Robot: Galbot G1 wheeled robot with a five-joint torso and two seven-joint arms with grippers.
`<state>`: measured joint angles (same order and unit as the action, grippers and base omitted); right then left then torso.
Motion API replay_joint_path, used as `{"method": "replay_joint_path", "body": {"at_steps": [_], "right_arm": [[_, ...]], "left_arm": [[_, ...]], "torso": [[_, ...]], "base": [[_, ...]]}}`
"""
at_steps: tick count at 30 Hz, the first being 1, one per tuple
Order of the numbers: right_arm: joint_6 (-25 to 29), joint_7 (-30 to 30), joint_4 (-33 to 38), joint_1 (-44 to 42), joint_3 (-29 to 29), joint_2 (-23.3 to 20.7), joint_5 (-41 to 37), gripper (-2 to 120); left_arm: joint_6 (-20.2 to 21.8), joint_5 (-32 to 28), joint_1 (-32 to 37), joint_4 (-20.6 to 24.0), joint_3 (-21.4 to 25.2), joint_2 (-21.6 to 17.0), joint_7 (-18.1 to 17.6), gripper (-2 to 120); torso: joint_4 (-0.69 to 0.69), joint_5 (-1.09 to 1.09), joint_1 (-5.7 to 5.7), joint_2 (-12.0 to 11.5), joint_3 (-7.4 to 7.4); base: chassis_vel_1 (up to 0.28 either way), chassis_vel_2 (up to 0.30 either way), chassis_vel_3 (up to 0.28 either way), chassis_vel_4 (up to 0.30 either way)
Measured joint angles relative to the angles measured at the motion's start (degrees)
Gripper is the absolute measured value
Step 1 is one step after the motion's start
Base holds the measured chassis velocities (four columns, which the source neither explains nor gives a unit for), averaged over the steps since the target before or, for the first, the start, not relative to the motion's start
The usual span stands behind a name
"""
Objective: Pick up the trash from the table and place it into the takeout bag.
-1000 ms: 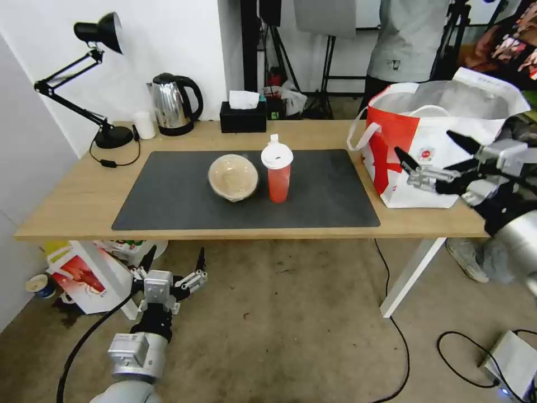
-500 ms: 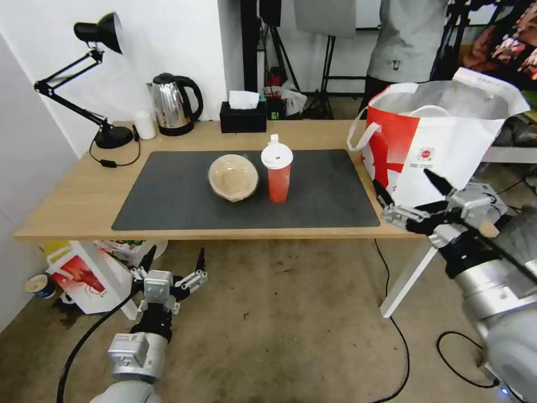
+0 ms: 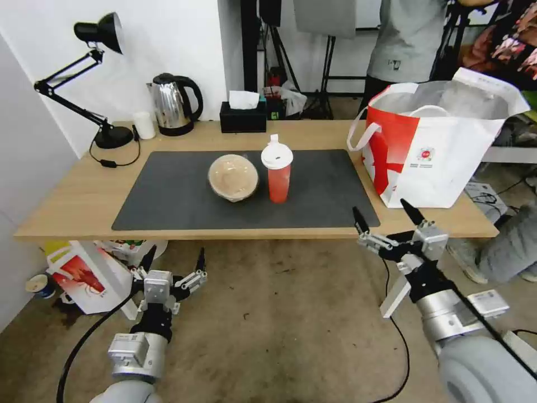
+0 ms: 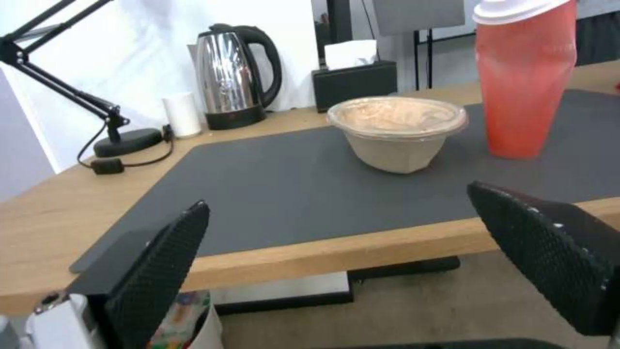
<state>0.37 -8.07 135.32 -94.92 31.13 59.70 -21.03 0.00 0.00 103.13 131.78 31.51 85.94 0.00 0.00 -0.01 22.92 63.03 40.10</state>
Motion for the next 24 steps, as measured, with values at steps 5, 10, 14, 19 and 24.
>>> {"method": "replay_joint_path", "body": {"at_steps": [5,10,14,19,24], "right_arm": [[1.5,-1.3,-0.4,-0.7,-1.1,0.8,2.6,100],[4.5,-2.3,-1.6,-1.9,-2.3,2.2,5.7,100],[5.8,-2.8,-2.2,-2.4,-3.2,3.2,7.0,100],[7.6,-3.5,-3.2,-3.0,-4.2,4.6,9.2,100],[9.5,-4.2,-4.6,-3.5,-5.6,6.2,11.4,100]], "left_arm": [[0.0,0.0,0.0,0.0,0.0,0.0,0.0,100],[0.0,0.0,0.0,0.0,0.0,0.0,0.0,100],[0.0,0.0,0.0,0.0,0.0,0.0,0.0,100],[0.0,0.0,0.0,0.0,0.0,0.0,0.0,100],[0.0,0.0,0.0,0.0,0.0,0.0,0.0,100]], "torso": [[0.00,0.00,0.00,0.0,0.00],[0.00,0.00,0.00,0.0,0.00],[-0.01,0.01,0.00,0.0,0.00],[0.00,0.00,0.00,0.0,0.00],[-0.01,0.01,0.00,0.0,0.00]], "base": [[0.000,0.000,0.000,0.000],[0.000,0.000,0.000,0.000],[0.000,0.000,0.000,0.000],[0.000,0.000,0.000,0.000],[0.000,0.000,0.000,0.000]]}}
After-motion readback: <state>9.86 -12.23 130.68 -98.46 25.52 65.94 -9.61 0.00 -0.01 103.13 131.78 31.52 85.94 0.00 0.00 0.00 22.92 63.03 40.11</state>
